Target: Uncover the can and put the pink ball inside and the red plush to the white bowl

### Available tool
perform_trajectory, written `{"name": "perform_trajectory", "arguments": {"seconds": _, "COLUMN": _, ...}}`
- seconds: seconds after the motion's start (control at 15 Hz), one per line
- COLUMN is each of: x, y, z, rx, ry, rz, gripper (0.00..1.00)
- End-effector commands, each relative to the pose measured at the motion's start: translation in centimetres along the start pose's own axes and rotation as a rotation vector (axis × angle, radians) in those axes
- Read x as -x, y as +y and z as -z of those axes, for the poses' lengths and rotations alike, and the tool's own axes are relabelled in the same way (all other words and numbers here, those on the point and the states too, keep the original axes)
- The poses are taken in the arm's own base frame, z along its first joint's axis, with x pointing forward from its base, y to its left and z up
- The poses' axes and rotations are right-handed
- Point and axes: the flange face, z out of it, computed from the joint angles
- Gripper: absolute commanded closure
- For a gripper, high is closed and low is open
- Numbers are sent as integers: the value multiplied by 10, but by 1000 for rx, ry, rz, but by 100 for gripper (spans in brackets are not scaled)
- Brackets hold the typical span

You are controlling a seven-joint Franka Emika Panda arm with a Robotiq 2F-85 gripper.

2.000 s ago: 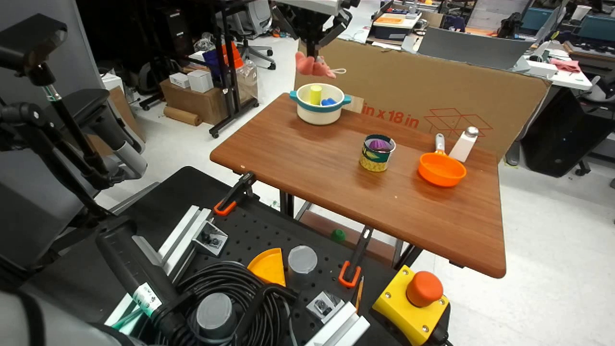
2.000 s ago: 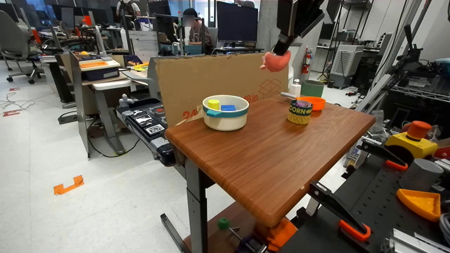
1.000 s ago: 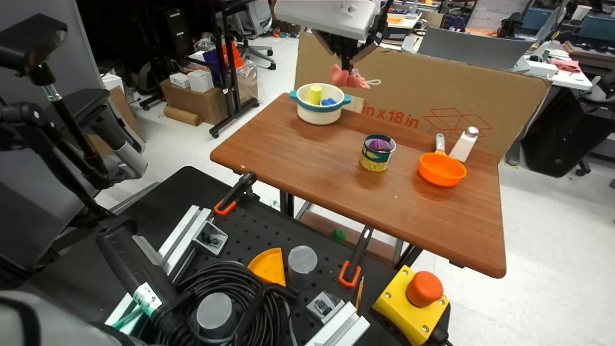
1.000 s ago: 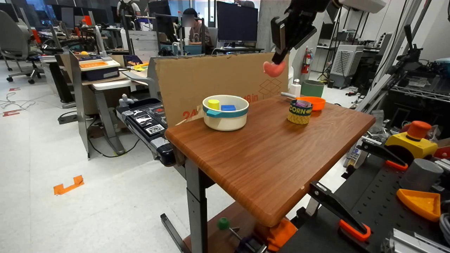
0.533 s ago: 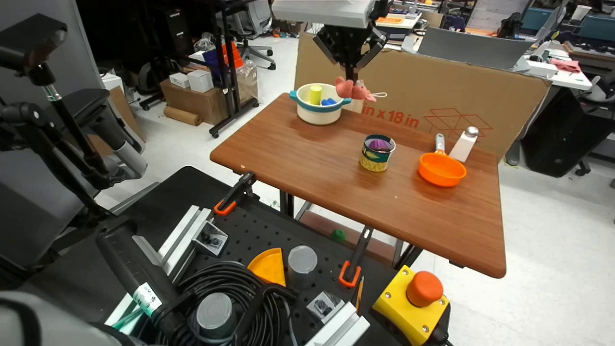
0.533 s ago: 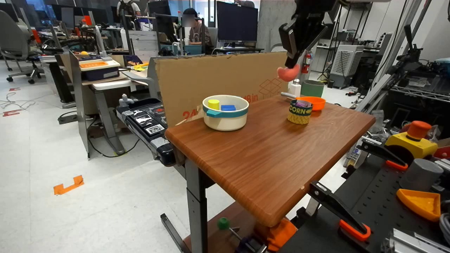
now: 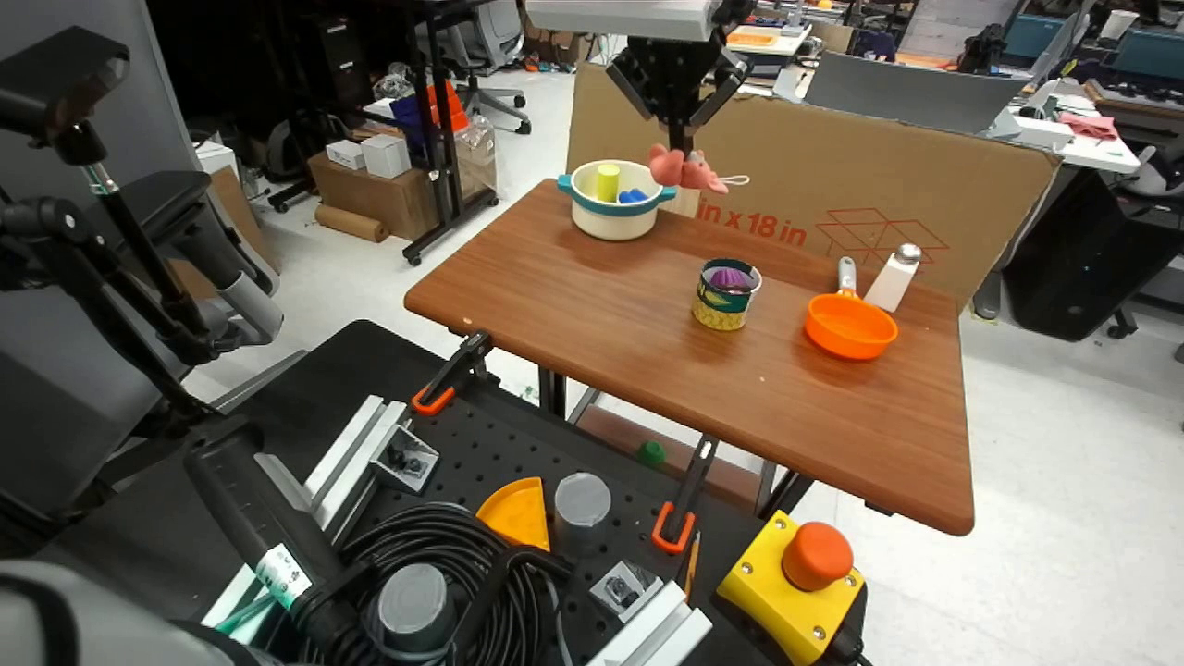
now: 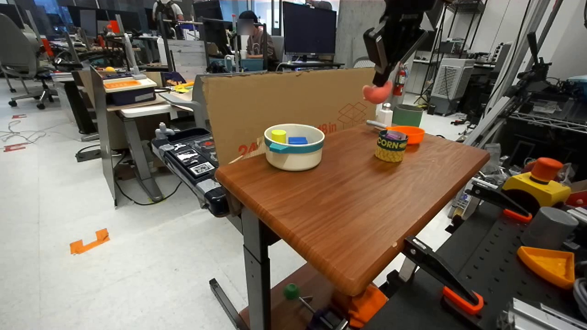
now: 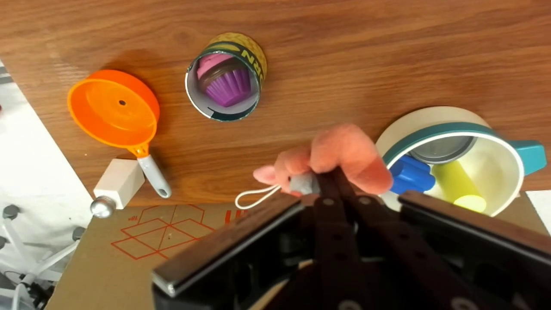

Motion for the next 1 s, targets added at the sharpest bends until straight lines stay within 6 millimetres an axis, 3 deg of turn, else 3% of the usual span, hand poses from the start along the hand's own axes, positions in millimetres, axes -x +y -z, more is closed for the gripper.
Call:
{"name": "perform_trajectory", "arguments": {"seconds": 0.0, "x": -2, "y": -3, "z": 6, "rx": 5, "ry": -35, "rz": 2, "gripper": 100}}
{"name": "perform_trajectory", "arguments": {"seconds": 0.47, "x": 3, "y": -2, "z": 2, "rx": 44, "ry": -126, "rz": 105, "gripper": 100}}
{"name": "perform_trajectory", "arguments": {"seconds": 0.93, "x": 7, "y": 1, "z": -5, "rx": -23, "ry": -229, "rz": 299, "gripper": 100}}
